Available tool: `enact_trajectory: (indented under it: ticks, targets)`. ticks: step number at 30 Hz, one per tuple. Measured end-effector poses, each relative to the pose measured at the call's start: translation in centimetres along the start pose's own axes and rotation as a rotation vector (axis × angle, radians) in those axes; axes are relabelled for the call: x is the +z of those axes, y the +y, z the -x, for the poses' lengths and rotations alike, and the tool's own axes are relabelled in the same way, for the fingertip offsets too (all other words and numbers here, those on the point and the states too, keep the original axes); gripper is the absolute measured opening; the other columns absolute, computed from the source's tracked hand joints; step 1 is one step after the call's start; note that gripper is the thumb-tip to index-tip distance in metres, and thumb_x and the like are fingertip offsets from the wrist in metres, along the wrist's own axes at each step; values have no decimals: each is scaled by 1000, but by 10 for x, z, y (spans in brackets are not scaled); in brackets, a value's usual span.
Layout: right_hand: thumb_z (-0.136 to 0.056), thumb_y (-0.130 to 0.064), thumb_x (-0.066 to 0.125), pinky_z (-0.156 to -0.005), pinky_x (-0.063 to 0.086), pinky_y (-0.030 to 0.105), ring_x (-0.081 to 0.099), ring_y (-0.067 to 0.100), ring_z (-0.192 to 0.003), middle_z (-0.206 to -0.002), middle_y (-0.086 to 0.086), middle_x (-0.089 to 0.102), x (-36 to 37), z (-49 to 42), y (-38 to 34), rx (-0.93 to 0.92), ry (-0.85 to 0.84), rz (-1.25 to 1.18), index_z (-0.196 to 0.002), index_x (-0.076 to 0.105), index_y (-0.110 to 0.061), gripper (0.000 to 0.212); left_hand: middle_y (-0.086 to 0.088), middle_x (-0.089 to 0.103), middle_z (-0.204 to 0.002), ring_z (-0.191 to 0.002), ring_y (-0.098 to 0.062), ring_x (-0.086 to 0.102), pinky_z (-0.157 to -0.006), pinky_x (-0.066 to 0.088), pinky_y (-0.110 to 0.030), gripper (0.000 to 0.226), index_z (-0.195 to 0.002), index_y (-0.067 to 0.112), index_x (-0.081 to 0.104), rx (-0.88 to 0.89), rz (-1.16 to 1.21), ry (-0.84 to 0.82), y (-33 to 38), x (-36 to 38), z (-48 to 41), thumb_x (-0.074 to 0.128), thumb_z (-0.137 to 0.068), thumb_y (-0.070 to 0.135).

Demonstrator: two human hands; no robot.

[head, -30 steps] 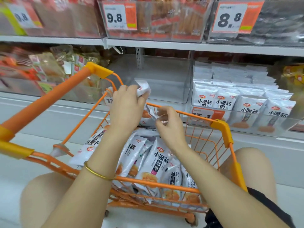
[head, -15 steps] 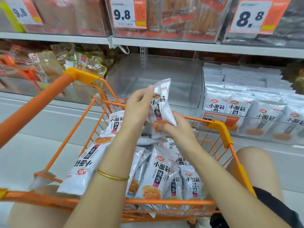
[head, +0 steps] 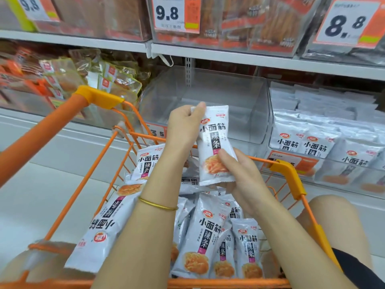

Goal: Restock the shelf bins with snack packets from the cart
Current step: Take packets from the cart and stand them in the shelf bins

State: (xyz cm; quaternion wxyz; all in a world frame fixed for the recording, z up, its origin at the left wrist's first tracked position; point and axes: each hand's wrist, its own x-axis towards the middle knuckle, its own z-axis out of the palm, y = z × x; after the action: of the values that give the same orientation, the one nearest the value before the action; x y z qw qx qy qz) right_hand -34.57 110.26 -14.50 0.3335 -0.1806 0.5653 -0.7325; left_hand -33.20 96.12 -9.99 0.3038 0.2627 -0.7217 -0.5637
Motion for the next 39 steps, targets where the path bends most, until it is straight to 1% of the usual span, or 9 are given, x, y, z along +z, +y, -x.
enact_trajectory:
  ticks: [3, 7, 10, 15, 18, 22, 30, 35, 39]
  targets:
    - [-89, -19, 58, -47, 55, 29, 66, 15, -57, -71, 4, 71, -4, -2, -7, 40, 115, -20, -97, 62, -9, 14, -11, 66, -84, -79, -25, 60, -74, 47, -38, 40, -84, 4, 63, 68, -92, 34, -2, 1, -8, 40, -98, 35]
    - [-92, -13, 55, -42, 53, 25, 66, 11, -50, -62, 2, 70, -14, -24, -39, 41, 244, -48, -90, 61, -7, 9, -11, 67, -96, -95, -31, 57, -84, 46, -42, 25, -91, 4, 66, 277, -643, 150, -25, -12, -18, 43, -93, 15]
    - [-92, -10, 54, -46, 56, 28, 65, 12, -50, -70, 6, 66, -10, -61, -65, 15, 230, 140, -87, 61, -7, 9, -5, 64, -115, -113, -26, 50, -95, 33, -36, 27, -108, 15, 66, 209, -853, 56, -40, -12, -19, 45, -91, 15]
    - [-88, -8, 56, -50, 56, 32, 63, 19, -61, -80, 9, 64, 3, -135, -71, 35, 256, 389, -97, 58, -6, 9, 3, 45, -139, -133, -15, 30, -113, 11, -45, 43, -134, 22, 48, 127, -956, -106, -57, -15, -18, 42, -91, 19]
    - [-83, -6, 63, -58, 53, 28, 64, 21, -69, -93, 14, 67, 9, -175, -58, 54, 257, 526, -102, 62, -2, 19, 5, 44, -138, -132, -14, 28, -114, 10, -44, 44, -134, 25, 47, 144, -973, -123, -59, -17, -20, 40, -91, 18]
    - [-71, -4, 77, -81, 56, 42, 68, 27, -89, -103, 13, 69, 16, -225, -38, 157, 238, 639, -107, 61, -1, 40, 6, 48, -132, -129, -14, 31, -112, 13, -39, 40, -126, 26, 54, 160, -902, -98, -62, -19, -23, 41, -90, 17]
    - [-70, -10, 80, -93, 52, 41, 63, 28, -108, -120, 13, 63, 36, -314, -8, 163, 200, 708, -117, 58, -5, 51, 9, 56, -118, -118, -13, 39, -105, 17, -34, 43, -112, 29, 62, 197, -843, -54, -68, -20, -29, 31, -82, 28]
    - [-68, -21, 84, -82, 50, 27, 62, 18, -90, -99, 0, 65, 51, -330, -1, 127, 245, 803, -105, 63, -9, 44, 13, 56, -111, -114, -10, 38, -102, 13, -31, 47, -104, 30, 64, 211, -800, -47, -72, -21, -31, 27, -76, 30]
    - [-75, -23, 78, -72, 51, 29, 60, 22, -88, -110, 5, 64, 52, -342, 5, 118, 305, 800, -118, 55, -9, 51, 15, 59, -102, -108, -9, 40, -98, 12, -29, 53, -94, 30, 66, 231, -750, -3, -76, -21, -33, 18, -74, 32]
